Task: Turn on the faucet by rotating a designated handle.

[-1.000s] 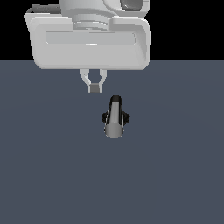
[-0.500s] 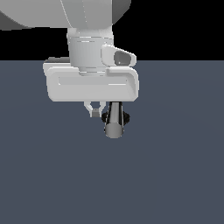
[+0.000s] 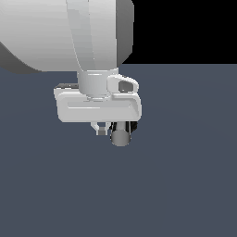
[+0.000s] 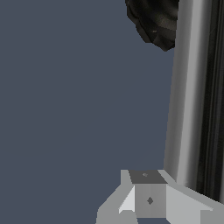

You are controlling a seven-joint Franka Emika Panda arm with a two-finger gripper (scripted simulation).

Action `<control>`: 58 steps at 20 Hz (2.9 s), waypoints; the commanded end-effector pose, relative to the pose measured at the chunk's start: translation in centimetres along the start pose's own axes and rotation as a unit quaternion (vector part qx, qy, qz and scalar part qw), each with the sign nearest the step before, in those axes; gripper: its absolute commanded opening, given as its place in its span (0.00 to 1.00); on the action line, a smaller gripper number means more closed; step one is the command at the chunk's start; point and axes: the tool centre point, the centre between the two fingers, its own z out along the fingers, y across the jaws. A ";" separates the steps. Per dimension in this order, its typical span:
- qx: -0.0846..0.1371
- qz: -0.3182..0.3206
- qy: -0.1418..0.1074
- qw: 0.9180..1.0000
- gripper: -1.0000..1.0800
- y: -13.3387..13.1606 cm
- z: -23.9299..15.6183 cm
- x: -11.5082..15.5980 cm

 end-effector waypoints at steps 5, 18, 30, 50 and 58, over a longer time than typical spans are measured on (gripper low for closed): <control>-0.001 0.000 0.000 1.000 0.00 -0.1 1.2 0.6; -0.001 0.000 0.000 1.000 0.00 3.5 1.2 0.8; -0.001 0.000 0.000 1.000 0.00 9.6 1.2 1.3; 0.002 -0.011 -0.006 1.000 0.00 16.1 1.6 2.5; 0.001 -0.009 -0.005 1.000 0.00 18.2 1.5 4.7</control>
